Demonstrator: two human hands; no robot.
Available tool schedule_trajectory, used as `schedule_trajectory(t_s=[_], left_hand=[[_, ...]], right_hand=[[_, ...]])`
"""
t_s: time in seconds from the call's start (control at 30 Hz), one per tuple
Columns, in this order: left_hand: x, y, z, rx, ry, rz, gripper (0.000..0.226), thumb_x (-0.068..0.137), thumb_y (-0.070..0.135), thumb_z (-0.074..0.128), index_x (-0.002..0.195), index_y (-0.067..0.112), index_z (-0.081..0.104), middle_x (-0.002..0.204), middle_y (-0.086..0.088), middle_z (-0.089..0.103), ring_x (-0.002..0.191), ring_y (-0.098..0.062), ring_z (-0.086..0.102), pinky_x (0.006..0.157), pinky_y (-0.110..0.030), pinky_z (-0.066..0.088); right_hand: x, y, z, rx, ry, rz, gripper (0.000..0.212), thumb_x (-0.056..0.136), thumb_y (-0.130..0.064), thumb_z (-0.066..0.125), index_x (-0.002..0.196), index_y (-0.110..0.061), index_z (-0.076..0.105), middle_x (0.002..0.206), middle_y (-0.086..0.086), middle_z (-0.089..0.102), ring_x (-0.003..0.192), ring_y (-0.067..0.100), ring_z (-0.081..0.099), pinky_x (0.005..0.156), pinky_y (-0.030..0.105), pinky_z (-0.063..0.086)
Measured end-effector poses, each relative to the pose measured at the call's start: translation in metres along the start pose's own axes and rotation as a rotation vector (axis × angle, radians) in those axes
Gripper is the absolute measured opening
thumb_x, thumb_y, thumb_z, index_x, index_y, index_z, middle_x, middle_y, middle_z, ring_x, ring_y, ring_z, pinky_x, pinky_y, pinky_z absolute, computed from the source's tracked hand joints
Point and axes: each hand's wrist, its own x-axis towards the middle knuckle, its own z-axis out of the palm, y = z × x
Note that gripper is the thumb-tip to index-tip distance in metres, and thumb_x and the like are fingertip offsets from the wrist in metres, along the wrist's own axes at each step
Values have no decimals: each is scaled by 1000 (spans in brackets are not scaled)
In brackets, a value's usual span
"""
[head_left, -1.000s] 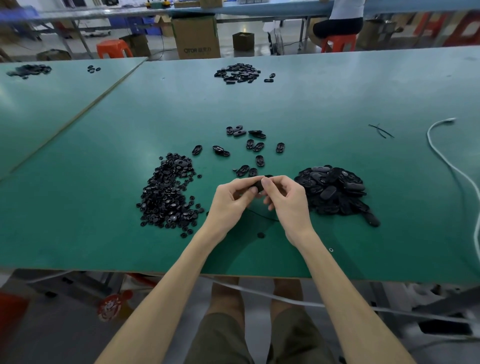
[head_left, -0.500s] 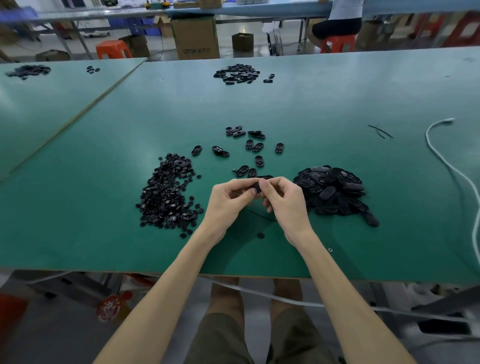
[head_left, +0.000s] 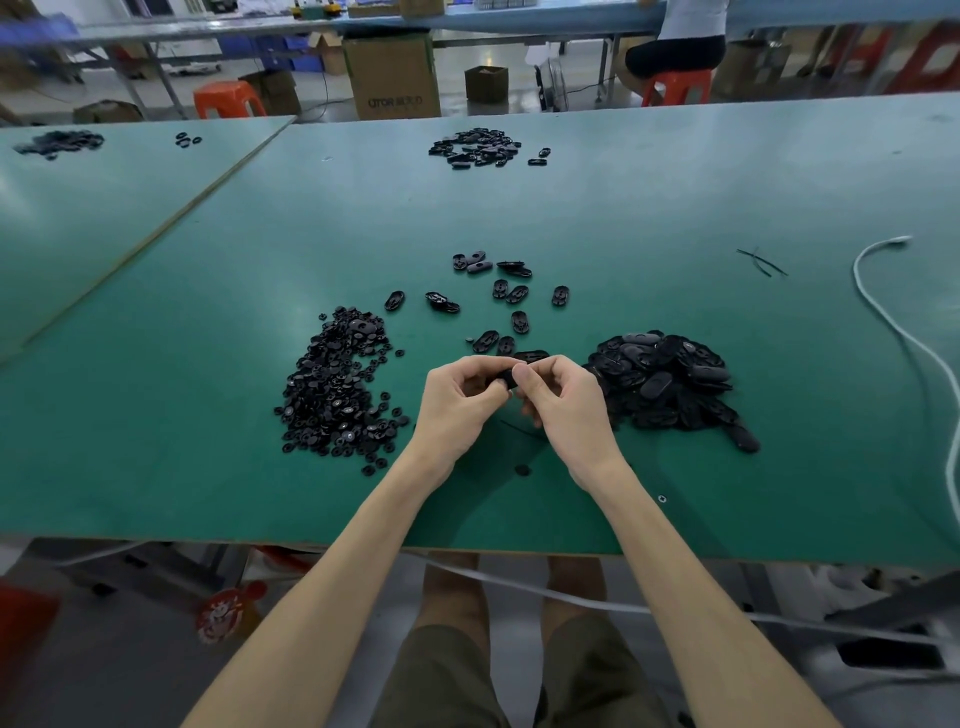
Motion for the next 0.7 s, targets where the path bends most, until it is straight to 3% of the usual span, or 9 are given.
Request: schedule_trajectory(t_s=[0.17, 0.33, 0.7], left_hand=[[0, 0, 0, 5, 3, 7, 29, 91, -5, 62, 107, 12, 79, 102, -4, 79, 100, -25, 74, 98, -46, 58], [-1, 2, -5, -105, -82, 40, 23, 94, 4, 71, 112, 17, 78, 106, -2, 79, 101, -19, 75, 93, -27, 57], [-1, 3, -4, -48, -22, 17, 21, 93, -2, 71, 112, 5, 77, 102, -3, 80, 95, -12, 75, 83, -18, 54]], right_hand=[[0, 1, 0, -12, -3, 1, 18, 102, -29, 67, 90, -17, 69, 73, -4, 72, 63, 7, 61, 63, 30, 49], [1, 1, -2, 93, 39, 13, 16, 104, -27, 64, 95, -14, 68, 73, -9, 71, 62, 5, 62, 55, 22, 48], [1, 2, -3, 86, 36, -1, 15, 103, -27, 66, 92, -17, 67, 73, -11, 71, 61, 5, 62, 55, 21, 49]])
